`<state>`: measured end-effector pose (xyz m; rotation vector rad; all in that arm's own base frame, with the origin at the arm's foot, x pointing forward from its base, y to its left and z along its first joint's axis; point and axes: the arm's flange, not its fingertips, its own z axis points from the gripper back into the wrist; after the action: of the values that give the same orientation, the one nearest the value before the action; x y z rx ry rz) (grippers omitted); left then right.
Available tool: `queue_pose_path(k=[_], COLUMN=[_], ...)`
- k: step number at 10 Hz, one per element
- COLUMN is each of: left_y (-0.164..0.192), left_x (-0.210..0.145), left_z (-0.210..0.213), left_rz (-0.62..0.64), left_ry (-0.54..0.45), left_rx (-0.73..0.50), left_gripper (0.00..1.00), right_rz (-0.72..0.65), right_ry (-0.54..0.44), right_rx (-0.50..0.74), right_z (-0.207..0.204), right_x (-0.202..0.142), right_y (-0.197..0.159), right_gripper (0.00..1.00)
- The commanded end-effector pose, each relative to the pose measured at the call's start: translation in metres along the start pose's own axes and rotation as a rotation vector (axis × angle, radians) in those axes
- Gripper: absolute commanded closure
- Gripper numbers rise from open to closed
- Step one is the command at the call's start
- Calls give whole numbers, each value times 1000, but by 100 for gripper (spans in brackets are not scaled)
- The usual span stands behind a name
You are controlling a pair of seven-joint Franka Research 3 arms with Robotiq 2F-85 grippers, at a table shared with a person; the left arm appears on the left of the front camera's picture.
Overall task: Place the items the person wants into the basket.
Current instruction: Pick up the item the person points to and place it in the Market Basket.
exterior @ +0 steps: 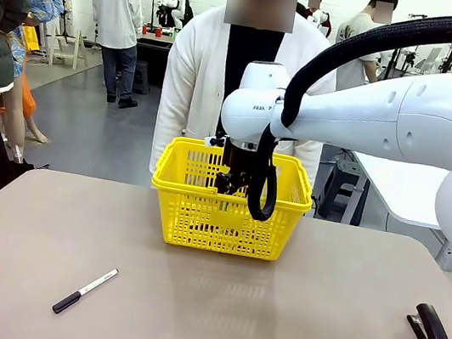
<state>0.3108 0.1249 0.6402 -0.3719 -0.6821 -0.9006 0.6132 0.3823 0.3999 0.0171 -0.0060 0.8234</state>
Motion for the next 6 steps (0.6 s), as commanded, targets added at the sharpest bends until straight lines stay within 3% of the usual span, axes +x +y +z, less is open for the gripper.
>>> queue_pose_path(k=[1,3,6], left_y=[0,0,0], left_x=[-1,-1,-1], left_z=[0,0,0], left_rz=[-10,-10,-10], left_ry=[-17,-17,-17], left_rx=[-13,-13,-13], left_gripper=[0,0,0], right_rz=[23,3,-60], right_ry=[-14,-38,-125], right_rx=[-7,1,-74], right_z=[8,38,131], right_x=[5,-8,-75], right_y=[-3,-2,5], right_gripper=[0,0,0])
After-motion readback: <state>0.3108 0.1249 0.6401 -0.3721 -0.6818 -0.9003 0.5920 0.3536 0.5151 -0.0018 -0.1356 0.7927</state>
